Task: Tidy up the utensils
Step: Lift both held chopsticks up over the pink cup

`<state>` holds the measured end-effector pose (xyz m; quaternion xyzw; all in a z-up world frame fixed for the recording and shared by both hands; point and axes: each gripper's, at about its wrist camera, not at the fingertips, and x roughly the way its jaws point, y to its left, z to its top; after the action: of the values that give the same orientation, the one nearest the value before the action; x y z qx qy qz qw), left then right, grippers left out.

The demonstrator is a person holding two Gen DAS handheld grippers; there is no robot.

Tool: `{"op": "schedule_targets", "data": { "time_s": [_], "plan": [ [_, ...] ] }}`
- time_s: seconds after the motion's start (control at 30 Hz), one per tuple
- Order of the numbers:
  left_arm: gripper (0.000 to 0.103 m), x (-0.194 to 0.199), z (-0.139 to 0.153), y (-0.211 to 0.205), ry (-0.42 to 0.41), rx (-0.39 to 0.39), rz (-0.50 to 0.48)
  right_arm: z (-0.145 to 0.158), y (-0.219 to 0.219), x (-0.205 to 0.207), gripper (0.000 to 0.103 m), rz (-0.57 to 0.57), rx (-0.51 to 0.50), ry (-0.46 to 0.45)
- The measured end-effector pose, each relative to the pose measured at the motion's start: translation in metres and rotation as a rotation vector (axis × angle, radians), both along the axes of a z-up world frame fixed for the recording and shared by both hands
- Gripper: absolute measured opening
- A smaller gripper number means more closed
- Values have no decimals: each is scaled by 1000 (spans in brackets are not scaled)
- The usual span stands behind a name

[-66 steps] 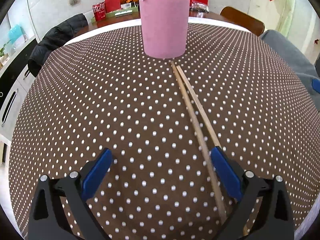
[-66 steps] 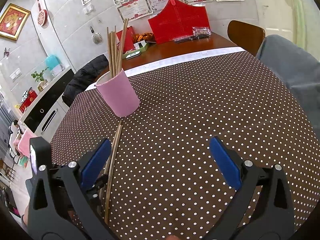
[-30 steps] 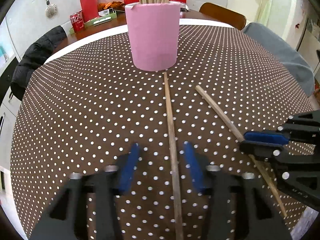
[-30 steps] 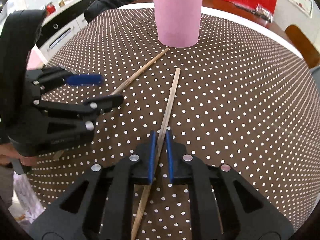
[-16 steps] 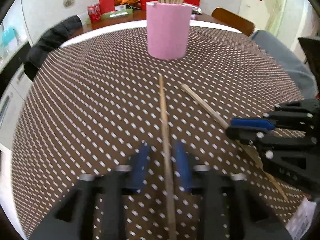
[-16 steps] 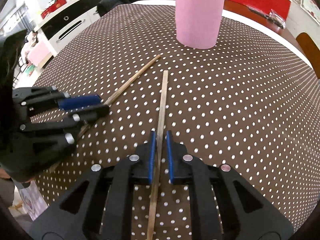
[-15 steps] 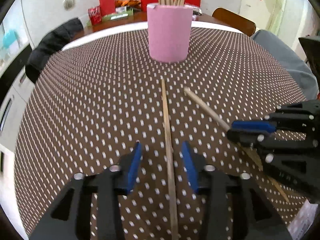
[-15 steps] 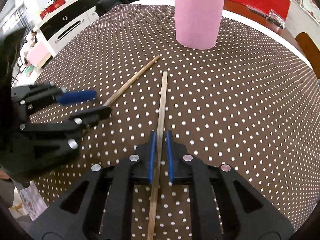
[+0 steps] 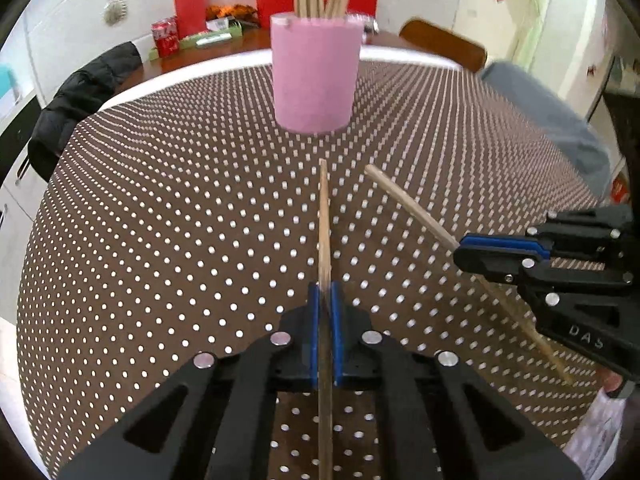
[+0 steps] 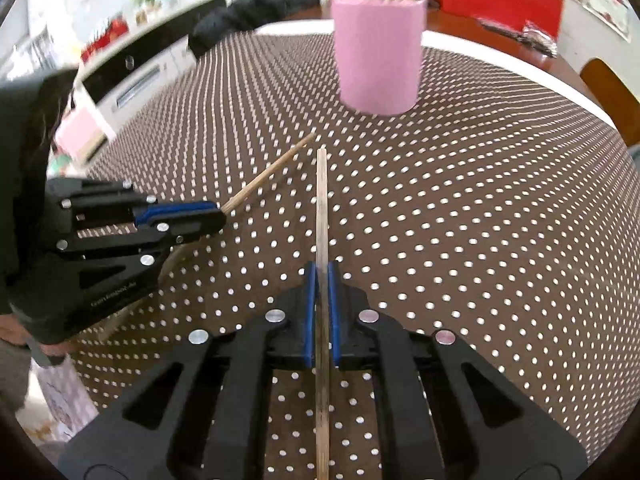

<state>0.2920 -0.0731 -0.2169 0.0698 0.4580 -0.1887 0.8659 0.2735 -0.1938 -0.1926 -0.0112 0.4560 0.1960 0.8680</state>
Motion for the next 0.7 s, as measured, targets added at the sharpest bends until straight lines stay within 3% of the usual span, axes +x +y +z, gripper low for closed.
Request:
{"op": "schedule_targets", "data": {
  "time_s": [0.23,0.43,0.53,0.7],
  "plan": [
    [6,-20,56,18,-214,-181,65,35,-32,-15,6,-67,197,-182],
    [6,-41,93,14,-383,-302,98,61,-47,-19,6,-101,272,-300],
    [6,-38,104,8,-436,-331,98,72,-52,-17,6,-117,301,-347],
    [6,3,123,19,-491,-371,107,89,-52,-15,6,-128,327,-408]
  ]
}}
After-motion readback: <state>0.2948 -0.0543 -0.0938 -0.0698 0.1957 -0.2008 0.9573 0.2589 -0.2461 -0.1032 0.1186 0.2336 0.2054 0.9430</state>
